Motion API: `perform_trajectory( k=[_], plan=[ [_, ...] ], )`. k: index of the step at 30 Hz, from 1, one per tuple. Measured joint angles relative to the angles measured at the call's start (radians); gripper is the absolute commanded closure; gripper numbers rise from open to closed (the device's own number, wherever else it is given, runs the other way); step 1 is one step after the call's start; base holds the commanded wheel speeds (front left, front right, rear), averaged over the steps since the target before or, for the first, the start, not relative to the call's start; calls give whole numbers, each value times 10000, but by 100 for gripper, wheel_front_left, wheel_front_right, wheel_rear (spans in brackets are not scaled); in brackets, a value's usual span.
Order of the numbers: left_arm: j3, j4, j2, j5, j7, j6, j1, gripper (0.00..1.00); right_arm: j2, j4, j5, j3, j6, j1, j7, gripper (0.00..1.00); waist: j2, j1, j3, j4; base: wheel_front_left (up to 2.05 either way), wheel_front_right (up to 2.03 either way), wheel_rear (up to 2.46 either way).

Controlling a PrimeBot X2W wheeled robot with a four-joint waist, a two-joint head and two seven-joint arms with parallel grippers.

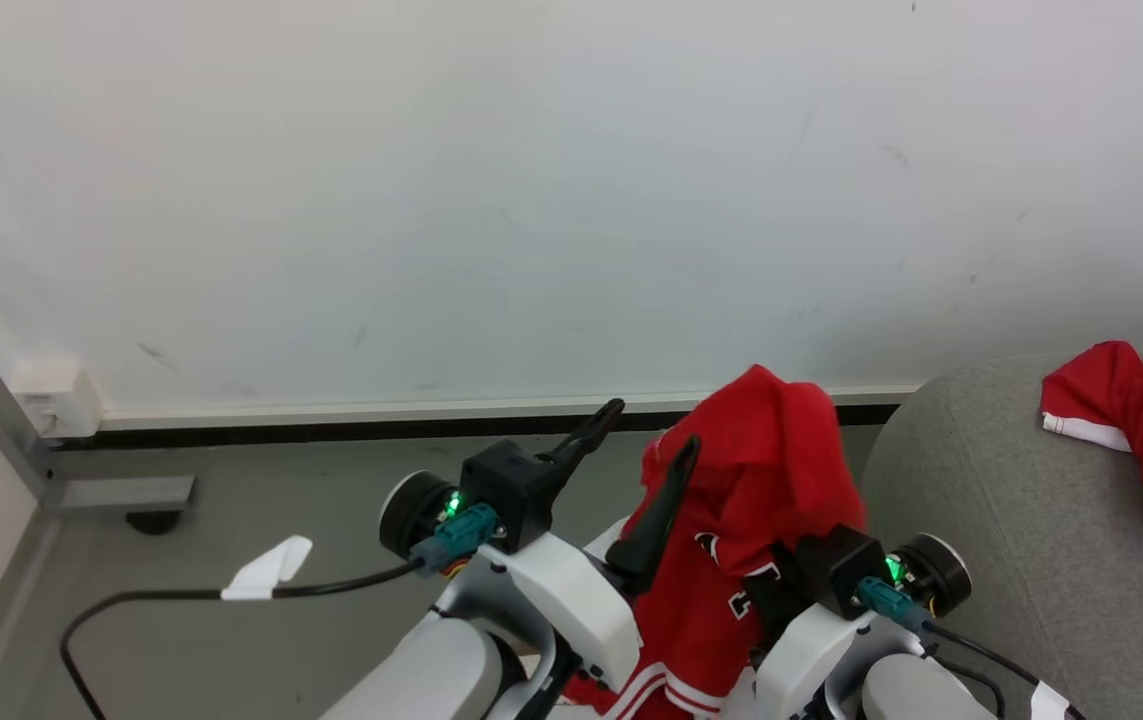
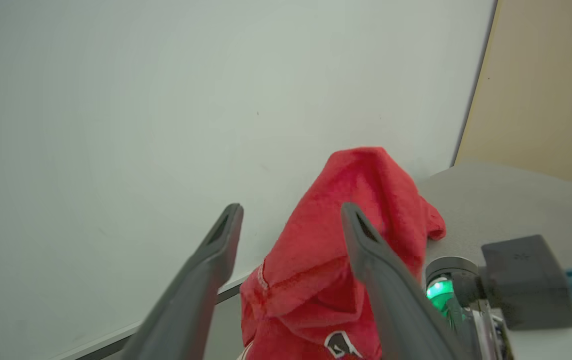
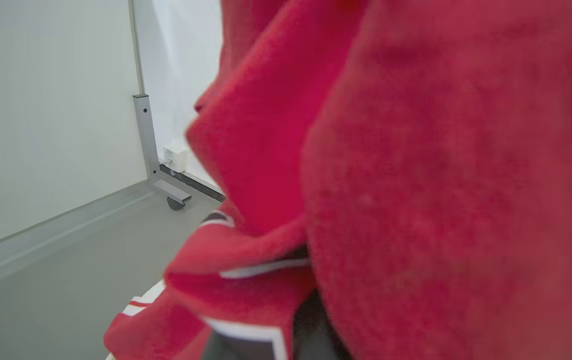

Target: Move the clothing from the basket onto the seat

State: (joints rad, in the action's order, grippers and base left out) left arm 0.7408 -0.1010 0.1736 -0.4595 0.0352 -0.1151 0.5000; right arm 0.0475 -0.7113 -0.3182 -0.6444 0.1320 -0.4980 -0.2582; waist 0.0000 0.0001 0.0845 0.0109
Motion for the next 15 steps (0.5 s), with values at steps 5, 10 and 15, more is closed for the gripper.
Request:
perform_trajectory(
  k=[5, 10, 15],
  plan=[
    [-2, 8, 127, -25, 19, -88, -178, 0, 2, 12, 207, 543, 0, 11, 0, 100, 0, 0, -87, 188, 0, 0, 0],
    [-21, 29, 201, -61, 31, -153, -291, 0, 86, 161, 424, 957, 0, 7, -2, 100, 0, -1, -191, 476, 0, 0, 0],
    [-2, 38, 244, -84, 65, -184, -355, 0, 194, 416, 593, 1296, 0, -4, -15, 100, 0, 0, -291, 940, 0, 0, 0]
  ],
)
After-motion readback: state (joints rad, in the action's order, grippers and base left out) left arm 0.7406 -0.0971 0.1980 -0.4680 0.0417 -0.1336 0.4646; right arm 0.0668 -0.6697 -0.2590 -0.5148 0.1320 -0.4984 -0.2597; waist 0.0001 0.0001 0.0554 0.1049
